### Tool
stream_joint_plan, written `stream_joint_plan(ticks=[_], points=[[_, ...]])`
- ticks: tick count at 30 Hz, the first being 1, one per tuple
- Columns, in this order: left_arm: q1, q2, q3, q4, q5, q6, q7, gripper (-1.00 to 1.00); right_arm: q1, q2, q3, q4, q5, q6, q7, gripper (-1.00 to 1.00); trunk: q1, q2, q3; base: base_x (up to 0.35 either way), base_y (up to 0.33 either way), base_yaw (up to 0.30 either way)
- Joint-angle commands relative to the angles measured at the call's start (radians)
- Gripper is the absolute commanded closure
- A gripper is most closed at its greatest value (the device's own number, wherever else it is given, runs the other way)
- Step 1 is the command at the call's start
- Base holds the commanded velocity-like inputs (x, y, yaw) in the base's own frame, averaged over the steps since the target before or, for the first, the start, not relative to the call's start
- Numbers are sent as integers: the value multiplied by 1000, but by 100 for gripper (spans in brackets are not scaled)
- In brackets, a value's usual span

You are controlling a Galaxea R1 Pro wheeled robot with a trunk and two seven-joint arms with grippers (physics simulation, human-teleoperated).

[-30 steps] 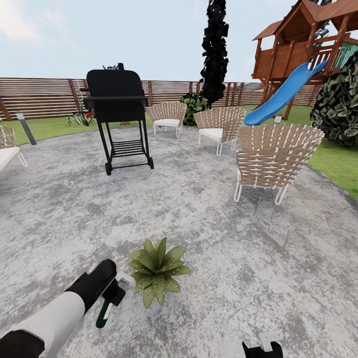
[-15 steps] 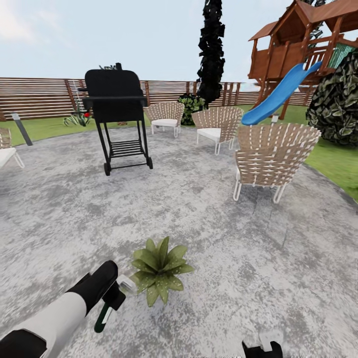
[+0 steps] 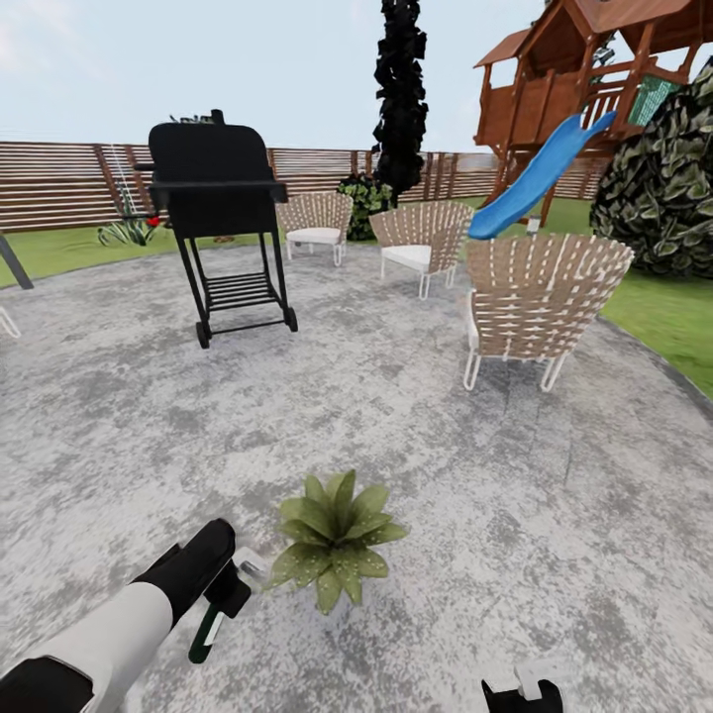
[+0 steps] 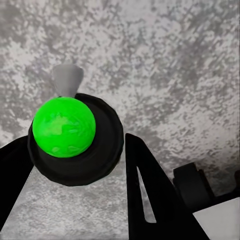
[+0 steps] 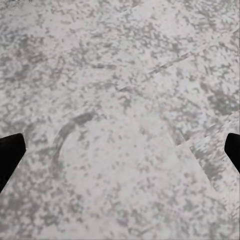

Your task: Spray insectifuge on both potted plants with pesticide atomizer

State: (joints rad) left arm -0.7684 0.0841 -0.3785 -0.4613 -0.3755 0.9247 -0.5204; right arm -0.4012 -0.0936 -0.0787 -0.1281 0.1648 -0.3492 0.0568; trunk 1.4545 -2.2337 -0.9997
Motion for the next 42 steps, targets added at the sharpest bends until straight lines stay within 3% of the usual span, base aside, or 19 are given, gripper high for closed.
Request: stream_joint_plan(ticks=[1, 16, 21, 25, 33, 42], points=[[0, 1, -4, -2, -11, 0, -10, 100, -1, 0, -9, 1, 7, -4, 5, -100, 0, 0, -1, 0, 304, -1], [1, -3, -4, 7, -6, 0, -13, 100, -1, -1, -10, 1, 9, -4, 5, -100, 0, 0, -1, 92, 289, -253], [4, 3, -8, 12, -8, -3, -23, 100, -1, -2, -10, 1, 9, -4, 5, -100, 0, 0, -1, 31, 39, -300], [4, 12, -17, 11, -15, -13, -102, 100, -1, -2, -10, 1, 9, -4, 5, -100, 0, 0, -1, 1, 2, -300], [5, 13, -17, 12, -20, -11, -110, 100, -1, -2, -10, 1, 9, -4, 5, -100, 0, 0, -1, -15, 13, -298], [12, 15, -17, 10, -21, -9, -107, 100, -1, -1, -10, 1, 9, -4, 5, -100, 0, 0, -1, -210, 216, -29]])
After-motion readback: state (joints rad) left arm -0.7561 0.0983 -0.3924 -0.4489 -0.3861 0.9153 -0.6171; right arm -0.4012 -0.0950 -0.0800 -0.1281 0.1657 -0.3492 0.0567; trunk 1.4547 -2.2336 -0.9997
